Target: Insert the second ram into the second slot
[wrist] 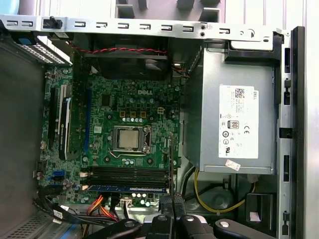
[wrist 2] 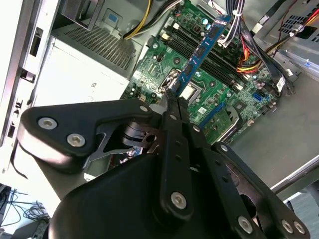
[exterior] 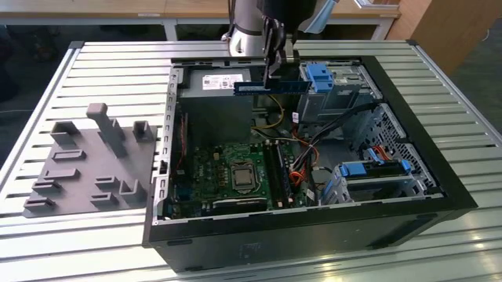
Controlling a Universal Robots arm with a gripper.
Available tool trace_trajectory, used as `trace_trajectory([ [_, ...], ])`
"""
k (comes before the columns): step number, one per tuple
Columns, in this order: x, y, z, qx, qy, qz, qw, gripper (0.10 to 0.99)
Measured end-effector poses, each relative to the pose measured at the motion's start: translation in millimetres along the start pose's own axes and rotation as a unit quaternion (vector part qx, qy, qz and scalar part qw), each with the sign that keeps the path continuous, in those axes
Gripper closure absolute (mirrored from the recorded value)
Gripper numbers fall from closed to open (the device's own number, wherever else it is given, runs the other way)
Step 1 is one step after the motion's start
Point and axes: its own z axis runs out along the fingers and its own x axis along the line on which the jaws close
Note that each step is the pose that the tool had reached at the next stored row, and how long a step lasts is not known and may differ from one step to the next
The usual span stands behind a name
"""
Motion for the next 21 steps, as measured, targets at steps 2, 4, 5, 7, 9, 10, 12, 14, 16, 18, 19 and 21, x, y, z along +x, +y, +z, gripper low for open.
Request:
trace_trajectory([
  [2, 0.4, 0.0, 0.0, 0.0000, 0.0000, 0.000, 1.0000, 0.965],
  [4, 0.8, 0.0, 0.0, 0.0000, 0.0000, 0.000, 1.0000, 0.965],
  [5, 1.5, 0.0, 0.0, 0.0000, 0.0000, 0.000, 1.0000, 0.965],
  [7, 2.5, 0.1, 0.0, 0.0000, 0.0000, 0.000, 1.0000, 0.965],
  [9, 2.7, 0.1, 0.0, 0.0000, 0.0000, 0.000, 1.0000, 0.965],
  [10, 2.8, 0.1, 0.0, 0.0000, 0.0000, 0.000, 1.0000, 0.965],
  [12, 2.9, 0.1, -0.1, 0.0000, 0.0000, 0.000, 1.0000, 0.965],
  [14, 3.0, 0.1, 0.0, 0.0000, 0.0000, 0.000, 1.0000, 0.965],
  [16, 3.2, 0.1, -0.1, 0.0000, 0.0000, 0.001, 1.0000, 0.965],
  [18, 3.8, 0.1, -0.1, 0.0001, -0.0001, 0.005, 1.0000, 0.965],
  [19, 3.8, 0.1, -0.1, 0.0001, -0.0003, 0.009, 1.0000, 0.965],
  [21, 3.8, 0.1, -0.1, 0.0003, -0.0007, 0.020, 0.9998, 0.965],
])
